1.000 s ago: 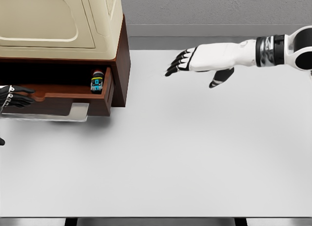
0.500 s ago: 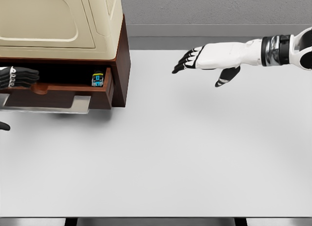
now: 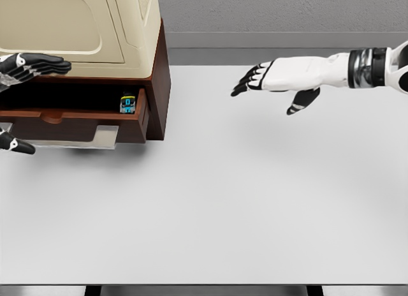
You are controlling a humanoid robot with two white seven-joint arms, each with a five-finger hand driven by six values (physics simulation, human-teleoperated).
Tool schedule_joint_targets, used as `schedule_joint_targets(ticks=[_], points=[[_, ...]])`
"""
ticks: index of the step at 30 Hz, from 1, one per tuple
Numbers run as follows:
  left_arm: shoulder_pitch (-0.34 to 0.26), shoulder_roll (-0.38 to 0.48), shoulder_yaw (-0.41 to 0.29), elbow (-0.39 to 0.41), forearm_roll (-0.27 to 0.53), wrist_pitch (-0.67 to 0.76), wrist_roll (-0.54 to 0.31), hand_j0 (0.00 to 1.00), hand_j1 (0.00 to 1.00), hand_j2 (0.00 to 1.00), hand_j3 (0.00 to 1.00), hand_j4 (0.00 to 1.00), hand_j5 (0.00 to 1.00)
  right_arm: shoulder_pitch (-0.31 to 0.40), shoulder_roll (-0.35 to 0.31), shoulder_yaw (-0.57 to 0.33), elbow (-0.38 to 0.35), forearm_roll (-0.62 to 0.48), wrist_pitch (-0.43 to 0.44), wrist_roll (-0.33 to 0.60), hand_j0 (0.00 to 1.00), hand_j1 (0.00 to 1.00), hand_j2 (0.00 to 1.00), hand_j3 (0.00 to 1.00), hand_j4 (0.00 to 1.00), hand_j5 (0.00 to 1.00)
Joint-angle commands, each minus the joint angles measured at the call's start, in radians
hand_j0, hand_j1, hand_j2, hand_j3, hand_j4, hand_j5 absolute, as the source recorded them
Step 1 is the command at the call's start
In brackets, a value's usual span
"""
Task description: Open the cabinet drawer with left arm, and place a switch into the drawer with right arm
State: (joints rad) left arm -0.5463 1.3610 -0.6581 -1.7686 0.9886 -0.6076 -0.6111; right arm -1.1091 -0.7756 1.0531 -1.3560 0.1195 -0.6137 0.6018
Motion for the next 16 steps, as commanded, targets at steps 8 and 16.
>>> schedule_joint_targets(ticks=[8,16], points=[[-0.047,-0.264,-0.018,0.000,-0.067,-0.003,0.000,1.00,1.00,1.00,1.00,1.00,1.00,0.044,-0.047,-0.048,0.000,-0.006,0.003,-0.001,1.00,1.00,1.00,1.00,1.00,1.00],[-0.127,-0.368,-0.092,0.001,-0.096,-0.003,0.000,1.00,1.00,1.00,1.00,1.00,1.00,0.049,-0.045,-0.048,0.000,-0.006,0.003,-0.001,1.00,1.00,1.00,1.00,1.00,1.00]])
